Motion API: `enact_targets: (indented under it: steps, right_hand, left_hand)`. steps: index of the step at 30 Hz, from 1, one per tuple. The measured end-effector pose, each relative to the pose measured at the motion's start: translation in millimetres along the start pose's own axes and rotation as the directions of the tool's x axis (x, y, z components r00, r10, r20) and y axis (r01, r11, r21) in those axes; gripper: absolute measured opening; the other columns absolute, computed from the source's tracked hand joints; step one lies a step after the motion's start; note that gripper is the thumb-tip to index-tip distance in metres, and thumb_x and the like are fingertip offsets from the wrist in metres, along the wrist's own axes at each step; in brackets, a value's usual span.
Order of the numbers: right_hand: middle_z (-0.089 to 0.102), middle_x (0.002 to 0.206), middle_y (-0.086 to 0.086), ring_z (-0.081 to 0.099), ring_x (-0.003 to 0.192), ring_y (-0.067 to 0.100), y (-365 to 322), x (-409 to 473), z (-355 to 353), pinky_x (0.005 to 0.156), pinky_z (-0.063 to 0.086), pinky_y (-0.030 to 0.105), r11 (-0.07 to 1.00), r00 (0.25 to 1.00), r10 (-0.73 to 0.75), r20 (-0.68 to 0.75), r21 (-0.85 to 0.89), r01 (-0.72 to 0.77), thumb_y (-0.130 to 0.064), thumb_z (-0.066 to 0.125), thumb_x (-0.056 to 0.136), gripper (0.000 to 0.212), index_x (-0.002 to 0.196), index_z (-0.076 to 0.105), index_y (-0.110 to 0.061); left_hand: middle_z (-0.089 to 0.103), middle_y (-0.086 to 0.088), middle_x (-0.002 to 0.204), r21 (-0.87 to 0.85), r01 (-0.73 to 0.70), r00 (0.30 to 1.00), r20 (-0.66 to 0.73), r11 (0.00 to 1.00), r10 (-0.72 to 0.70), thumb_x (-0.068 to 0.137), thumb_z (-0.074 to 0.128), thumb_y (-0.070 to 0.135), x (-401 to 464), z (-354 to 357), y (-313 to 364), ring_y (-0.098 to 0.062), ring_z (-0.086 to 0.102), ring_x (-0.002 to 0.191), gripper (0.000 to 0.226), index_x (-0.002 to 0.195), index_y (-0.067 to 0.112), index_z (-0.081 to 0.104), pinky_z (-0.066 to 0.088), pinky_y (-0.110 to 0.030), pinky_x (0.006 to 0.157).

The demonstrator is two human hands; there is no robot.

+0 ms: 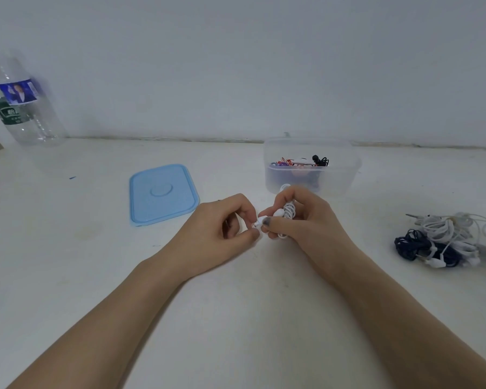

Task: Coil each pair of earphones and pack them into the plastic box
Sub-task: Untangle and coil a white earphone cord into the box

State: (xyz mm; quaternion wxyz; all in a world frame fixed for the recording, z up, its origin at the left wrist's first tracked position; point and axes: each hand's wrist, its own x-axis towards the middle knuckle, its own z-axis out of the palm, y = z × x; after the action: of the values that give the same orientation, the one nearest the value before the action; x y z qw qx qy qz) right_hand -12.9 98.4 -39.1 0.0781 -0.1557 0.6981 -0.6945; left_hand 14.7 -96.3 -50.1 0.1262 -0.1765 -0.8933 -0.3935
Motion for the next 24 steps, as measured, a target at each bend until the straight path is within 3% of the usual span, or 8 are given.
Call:
enact_targets:
  steps: [5,13,19,24]
  right_hand:
    - [0.074,0.087,0.019,0.06,0.066,0.021,-1.2,-0.8,0.4,0.066,0.054,0.029,1.0,1.0,0.004,-0.015,-0.007,-0.004,0.005,0.076,0.078,0.027,0.089,0.051,0.005]
    - [0.073,0.083,0.019,0.057,0.066,0.024,-1.6,0.6,-1.7,0.062,0.05,0.028,0.999,0.999,0.032,0.001,0.029,-0.032,0.011,0.07,0.078,0.021,0.085,0.053,0.002]
    - [0.072,0.082,0.014,0.058,0.071,0.027,-2.5,1.6,-4.1,0.063,0.05,0.027,0.989,0.997,0.075,0.026,0.127,-0.078,0.012,0.07,0.079,0.023,0.084,0.058,-0.007]
    - [0.069,0.082,0.015,0.067,0.071,0.024,-4.0,2.5,-5.4,0.063,0.052,0.025,0.98,0.996,0.09,0.023,0.175,-0.093,0.011,0.069,0.081,0.022,0.084,0.059,-0.008]
  left_hand:
    - [0.046,0.01,0.055,-0.013,-0.001,1.0,0.019,1.0,0.001,0.089,0.072,0.015,-0.2,-0.2,0.6,-0.009,0.042,0.054,0.017,0.091,0.027,0.06,0.037,-0.019,0.056]
    - [0.053,-0.002,0.058,-0.034,-0.017,1.0,0.0,0.999,0.017,0.091,0.071,0.026,-0.9,-1.5,3.3,-0.014,0.046,0.057,0.008,0.092,0.029,0.063,0.036,-0.017,0.057]
    - [0.059,0.021,0.067,-0.086,-0.011,1.0,-0.022,0.996,0.009,0.089,0.074,0.01,0.5,-1.6,6.1,-0.01,0.056,0.065,0.019,0.096,0.028,0.071,0.047,-0.025,0.066]
    - [0.062,0.024,0.072,-0.104,-0.03,0.999,-0.03,0.994,0.027,0.087,0.074,0.005,1.6,-1.4,6.7,-0.01,0.058,0.066,0.02,0.095,0.023,0.07,0.051,-0.028,0.069]
